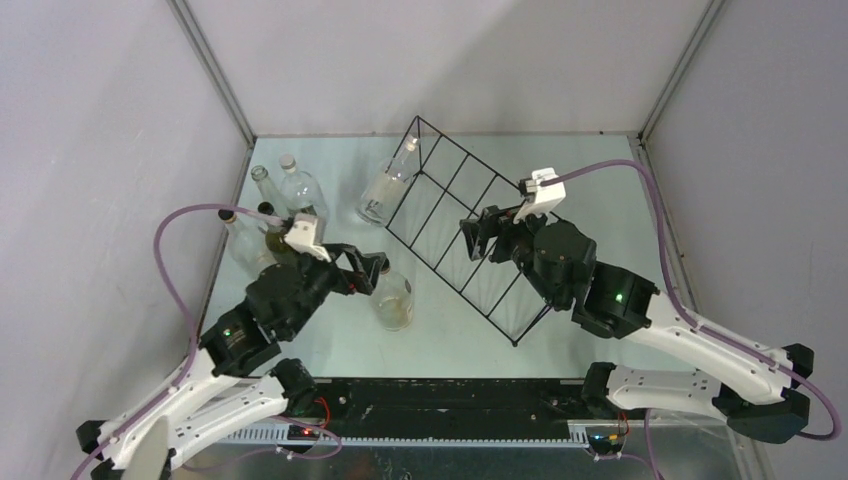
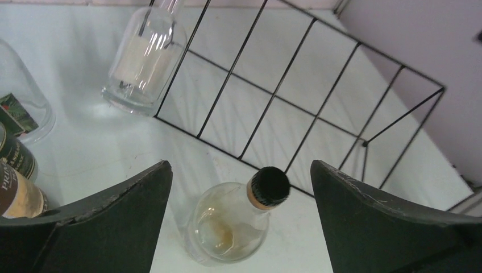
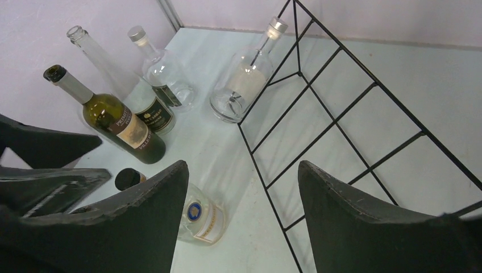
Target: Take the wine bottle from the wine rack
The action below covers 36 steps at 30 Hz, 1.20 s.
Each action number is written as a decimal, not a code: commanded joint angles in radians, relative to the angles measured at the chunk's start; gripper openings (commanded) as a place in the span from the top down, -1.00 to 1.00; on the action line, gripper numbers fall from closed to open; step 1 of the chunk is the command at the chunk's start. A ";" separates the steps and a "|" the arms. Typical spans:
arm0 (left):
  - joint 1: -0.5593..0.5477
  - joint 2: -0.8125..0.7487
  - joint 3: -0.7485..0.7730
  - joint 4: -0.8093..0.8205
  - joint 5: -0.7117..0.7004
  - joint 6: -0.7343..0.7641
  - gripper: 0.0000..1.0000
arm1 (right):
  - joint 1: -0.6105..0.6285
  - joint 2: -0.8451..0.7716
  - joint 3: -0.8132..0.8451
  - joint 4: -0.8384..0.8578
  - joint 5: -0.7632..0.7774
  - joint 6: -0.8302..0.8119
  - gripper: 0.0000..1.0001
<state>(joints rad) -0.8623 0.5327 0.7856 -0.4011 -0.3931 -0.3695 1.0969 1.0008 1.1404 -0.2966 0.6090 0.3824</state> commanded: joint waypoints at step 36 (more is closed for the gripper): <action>-0.183 0.260 -0.043 0.110 -0.350 0.093 0.60 | -0.038 -0.282 -0.276 -0.142 0.014 0.182 -0.45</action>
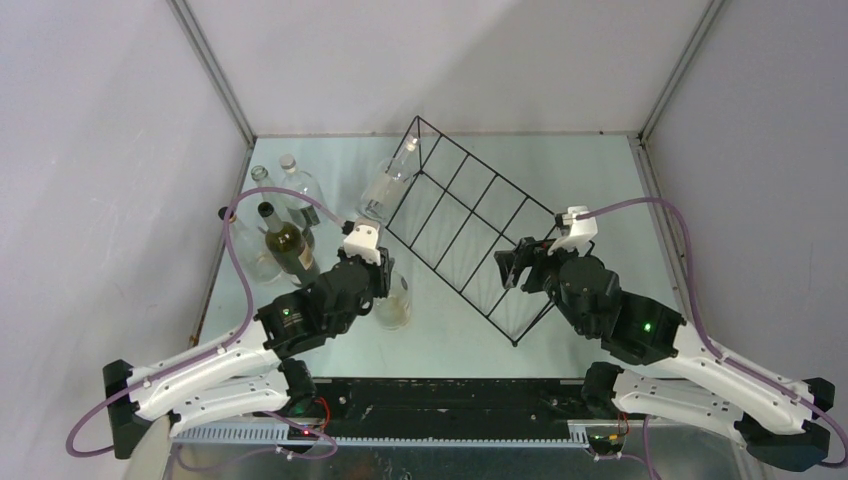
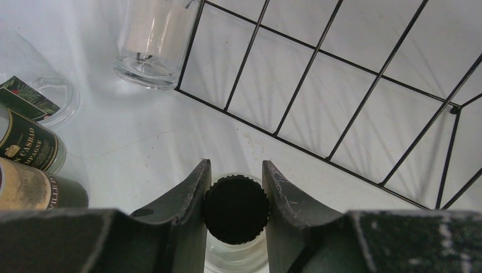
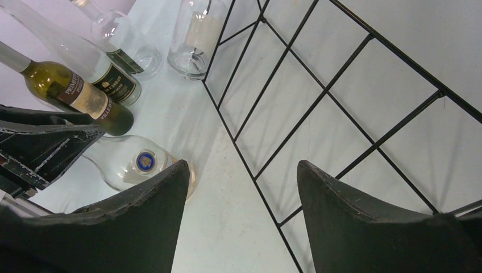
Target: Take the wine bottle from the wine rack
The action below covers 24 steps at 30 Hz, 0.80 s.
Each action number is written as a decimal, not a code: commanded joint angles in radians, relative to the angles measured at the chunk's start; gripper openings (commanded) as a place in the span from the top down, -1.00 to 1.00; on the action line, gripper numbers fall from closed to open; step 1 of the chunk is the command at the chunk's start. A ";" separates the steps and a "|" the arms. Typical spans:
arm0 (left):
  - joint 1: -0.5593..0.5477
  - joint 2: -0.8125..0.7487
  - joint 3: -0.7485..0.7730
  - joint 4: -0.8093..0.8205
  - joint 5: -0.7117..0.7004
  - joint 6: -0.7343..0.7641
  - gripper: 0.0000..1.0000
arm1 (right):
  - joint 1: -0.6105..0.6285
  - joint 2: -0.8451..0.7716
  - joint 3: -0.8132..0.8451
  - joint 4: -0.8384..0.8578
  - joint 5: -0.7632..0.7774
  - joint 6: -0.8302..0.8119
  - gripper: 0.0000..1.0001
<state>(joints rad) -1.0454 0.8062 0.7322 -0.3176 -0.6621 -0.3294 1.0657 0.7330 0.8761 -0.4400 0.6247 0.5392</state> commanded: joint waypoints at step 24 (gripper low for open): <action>0.502 0.168 0.249 0.175 0.256 0.288 1.00 | -0.027 -0.037 -0.085 0.022 -0.035 0.091 -0.45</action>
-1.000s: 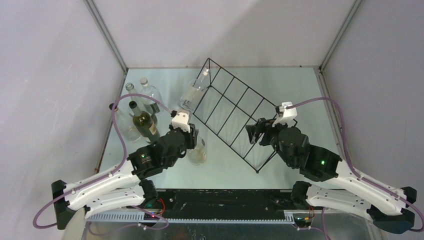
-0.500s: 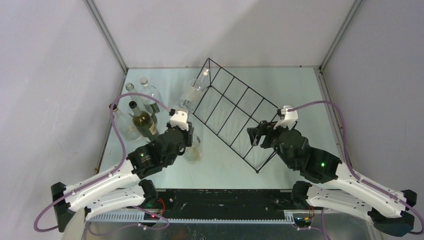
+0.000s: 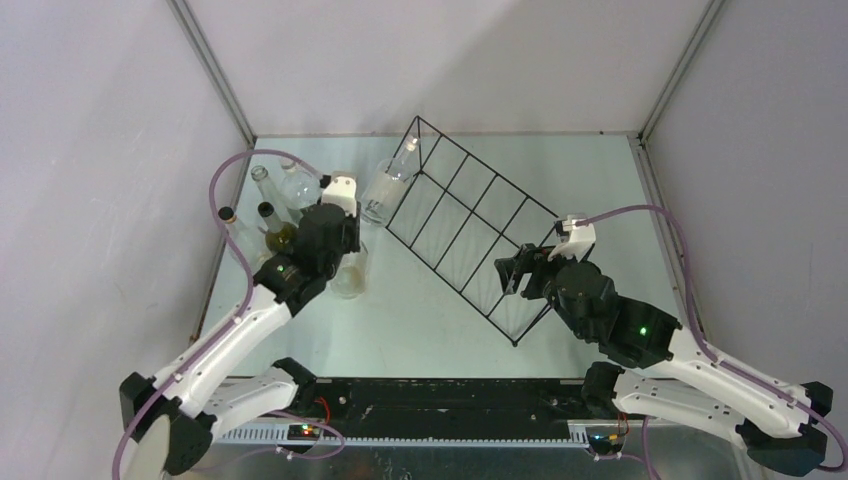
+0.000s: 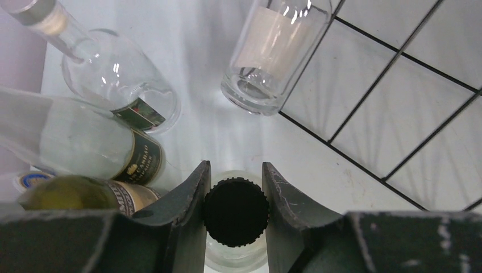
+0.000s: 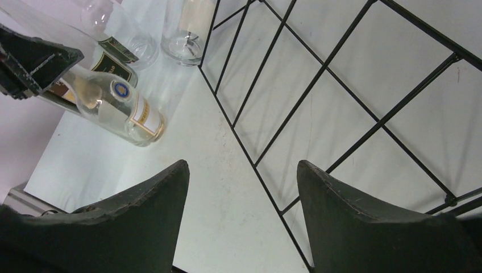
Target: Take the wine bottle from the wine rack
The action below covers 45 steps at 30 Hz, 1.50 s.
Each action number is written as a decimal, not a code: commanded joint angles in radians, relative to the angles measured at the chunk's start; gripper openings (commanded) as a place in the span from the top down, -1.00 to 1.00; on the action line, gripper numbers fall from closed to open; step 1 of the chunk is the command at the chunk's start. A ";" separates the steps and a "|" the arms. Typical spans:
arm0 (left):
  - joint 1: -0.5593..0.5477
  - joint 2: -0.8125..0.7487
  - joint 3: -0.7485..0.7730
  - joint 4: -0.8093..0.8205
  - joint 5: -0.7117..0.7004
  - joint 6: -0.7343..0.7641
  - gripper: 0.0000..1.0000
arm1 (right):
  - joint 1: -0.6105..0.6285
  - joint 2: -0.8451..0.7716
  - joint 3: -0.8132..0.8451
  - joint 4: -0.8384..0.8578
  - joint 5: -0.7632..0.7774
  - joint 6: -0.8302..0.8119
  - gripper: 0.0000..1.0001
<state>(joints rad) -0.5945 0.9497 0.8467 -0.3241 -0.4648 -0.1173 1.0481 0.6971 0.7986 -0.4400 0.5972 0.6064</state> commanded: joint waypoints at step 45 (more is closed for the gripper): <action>0.390 0.327 0.274 0.319 0.083 0.056 0.63 | -0.074 0.044 -0.052 0.051 -0.131 0.046 -0.45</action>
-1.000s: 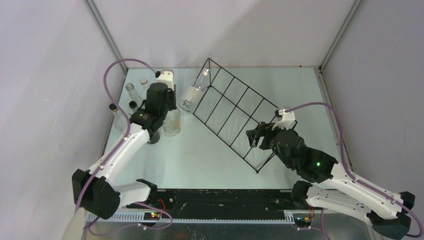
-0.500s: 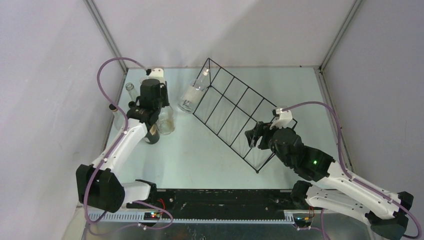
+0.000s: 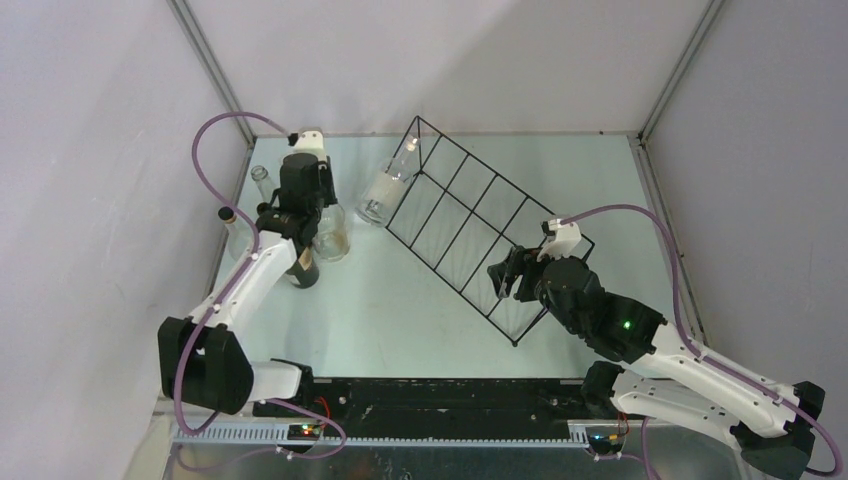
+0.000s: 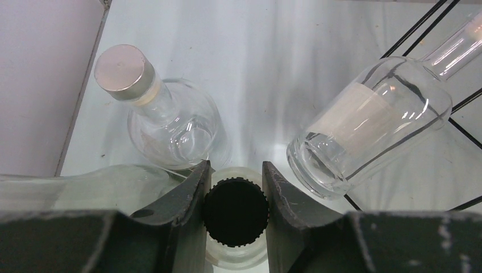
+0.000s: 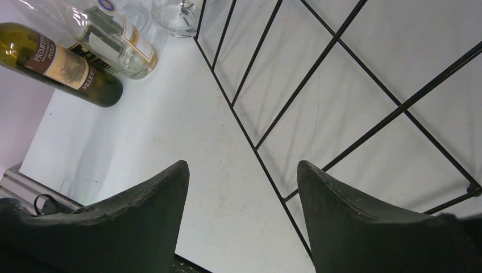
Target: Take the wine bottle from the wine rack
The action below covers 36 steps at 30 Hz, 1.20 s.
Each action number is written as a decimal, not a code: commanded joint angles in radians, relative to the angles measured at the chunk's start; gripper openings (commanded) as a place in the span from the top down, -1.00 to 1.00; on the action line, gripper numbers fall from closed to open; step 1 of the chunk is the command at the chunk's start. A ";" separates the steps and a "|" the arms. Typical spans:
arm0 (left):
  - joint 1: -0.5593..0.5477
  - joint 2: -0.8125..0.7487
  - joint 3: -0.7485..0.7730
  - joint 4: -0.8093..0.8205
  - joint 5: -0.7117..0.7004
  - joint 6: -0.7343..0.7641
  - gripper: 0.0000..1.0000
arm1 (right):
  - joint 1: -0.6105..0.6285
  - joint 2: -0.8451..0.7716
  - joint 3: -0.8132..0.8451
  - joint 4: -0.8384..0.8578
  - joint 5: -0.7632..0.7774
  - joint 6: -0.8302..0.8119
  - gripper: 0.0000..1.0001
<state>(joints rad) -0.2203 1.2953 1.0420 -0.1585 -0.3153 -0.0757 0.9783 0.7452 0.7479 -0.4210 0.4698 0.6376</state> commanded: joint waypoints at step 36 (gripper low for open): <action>0.015 -0.445 -0.049 0.041 0.026 -0.082 -0.99 | -0.200 0.608 0.454 0.409 -0.269 -0.023 -0.46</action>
<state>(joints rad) -0.2092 0.8654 1.0405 -0.1505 -0.2466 -0.1322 0.8181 1.2465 1.0672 -0.1417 0.2573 0.6022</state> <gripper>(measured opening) 0.993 0.728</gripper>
